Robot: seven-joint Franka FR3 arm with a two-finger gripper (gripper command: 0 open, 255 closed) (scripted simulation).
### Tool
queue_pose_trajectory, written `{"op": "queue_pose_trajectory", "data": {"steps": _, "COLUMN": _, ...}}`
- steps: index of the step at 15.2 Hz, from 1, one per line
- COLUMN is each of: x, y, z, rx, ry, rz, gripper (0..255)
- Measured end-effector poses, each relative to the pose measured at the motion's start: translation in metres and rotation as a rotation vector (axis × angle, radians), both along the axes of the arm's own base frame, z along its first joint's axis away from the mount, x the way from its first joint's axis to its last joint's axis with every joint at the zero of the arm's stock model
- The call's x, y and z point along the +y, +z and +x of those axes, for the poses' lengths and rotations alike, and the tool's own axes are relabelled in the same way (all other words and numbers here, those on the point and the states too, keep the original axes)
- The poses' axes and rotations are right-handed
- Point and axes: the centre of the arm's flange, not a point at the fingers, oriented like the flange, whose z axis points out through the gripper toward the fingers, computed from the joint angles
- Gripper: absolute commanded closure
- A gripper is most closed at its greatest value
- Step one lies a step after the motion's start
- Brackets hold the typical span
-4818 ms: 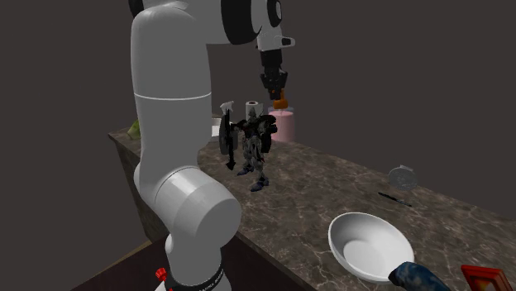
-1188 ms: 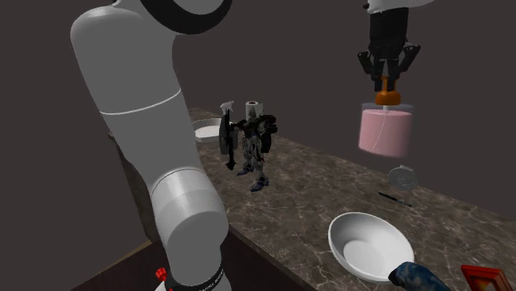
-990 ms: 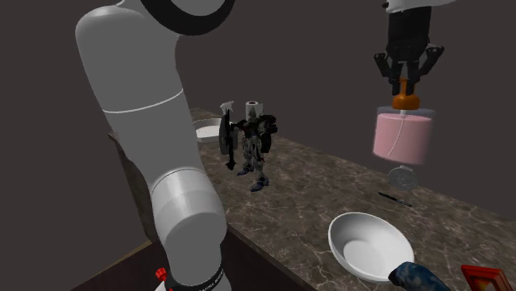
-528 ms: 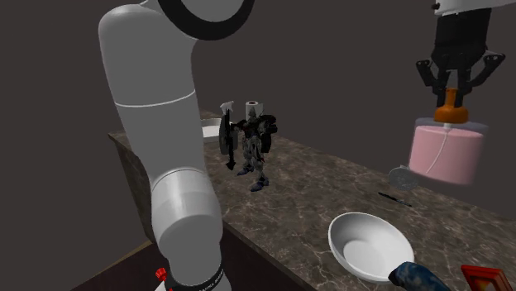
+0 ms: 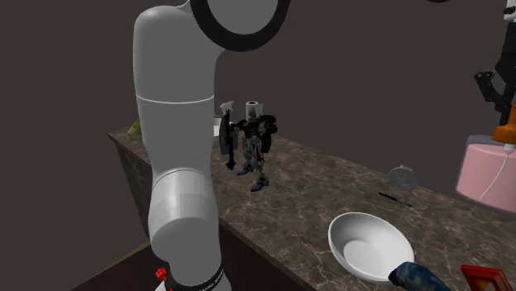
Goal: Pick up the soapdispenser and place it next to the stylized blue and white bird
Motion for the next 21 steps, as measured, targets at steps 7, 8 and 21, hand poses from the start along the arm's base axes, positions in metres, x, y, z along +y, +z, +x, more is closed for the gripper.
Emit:
{"op": "queue_pose_trajectory", "data": {"steps": 7, "x": -0.095, "y": -0.002, "z": -0.001, "rx": 0.000, "ry": 0.000, "rz": 0.000, "gripper": 255}}
{"op": "queue_pose_trajectory", "data": {"steps": 8, "x": -0.107, "y": -0.003, "z": -0.001, "rx": 0.000, "ry": 0.001, "rz": -0.001, "gripper": 255}}
{"op": "queue_pose_trajectory", "data": {"steps": 21, "x": -0.169, "y": -0.053, "z": -0.005, "rx": 0.000, "ry": 0.002, "rz": 0.000, "gripper": 255}}
